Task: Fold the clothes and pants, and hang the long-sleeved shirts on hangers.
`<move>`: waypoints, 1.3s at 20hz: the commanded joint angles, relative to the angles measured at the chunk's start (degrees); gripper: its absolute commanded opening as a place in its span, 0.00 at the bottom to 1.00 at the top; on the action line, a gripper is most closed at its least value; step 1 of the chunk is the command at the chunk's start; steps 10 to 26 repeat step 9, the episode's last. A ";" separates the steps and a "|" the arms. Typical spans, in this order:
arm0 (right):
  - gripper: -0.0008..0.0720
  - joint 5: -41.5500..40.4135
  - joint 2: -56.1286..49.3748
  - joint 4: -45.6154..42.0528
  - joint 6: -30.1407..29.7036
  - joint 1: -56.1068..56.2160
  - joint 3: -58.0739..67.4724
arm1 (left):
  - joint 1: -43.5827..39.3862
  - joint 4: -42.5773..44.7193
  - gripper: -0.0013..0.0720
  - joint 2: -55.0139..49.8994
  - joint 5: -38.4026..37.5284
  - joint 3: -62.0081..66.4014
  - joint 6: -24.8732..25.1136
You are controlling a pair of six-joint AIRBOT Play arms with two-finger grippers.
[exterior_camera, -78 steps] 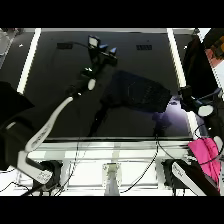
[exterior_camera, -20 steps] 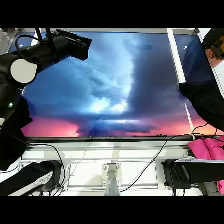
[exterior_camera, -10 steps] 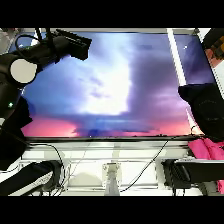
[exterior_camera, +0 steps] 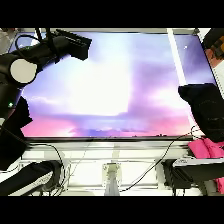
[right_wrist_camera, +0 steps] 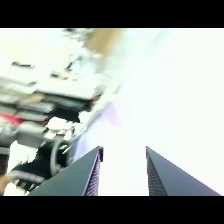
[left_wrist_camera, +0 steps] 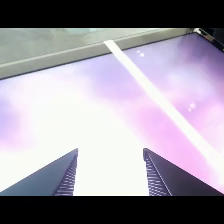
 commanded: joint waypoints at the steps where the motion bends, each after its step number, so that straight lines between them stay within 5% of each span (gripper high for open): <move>1: 0.44 -6.32 0.83 3.28 -1.95 8.68 0.68 | 0.02 0.02 0.67 0.04 0.02 0.00 0.02; 26: 0.44 -6.43 0.83 -0.48 -1.92 15.87 0.68 | 0.02 0.02 0.67 0.04 0.02 0.00 0.02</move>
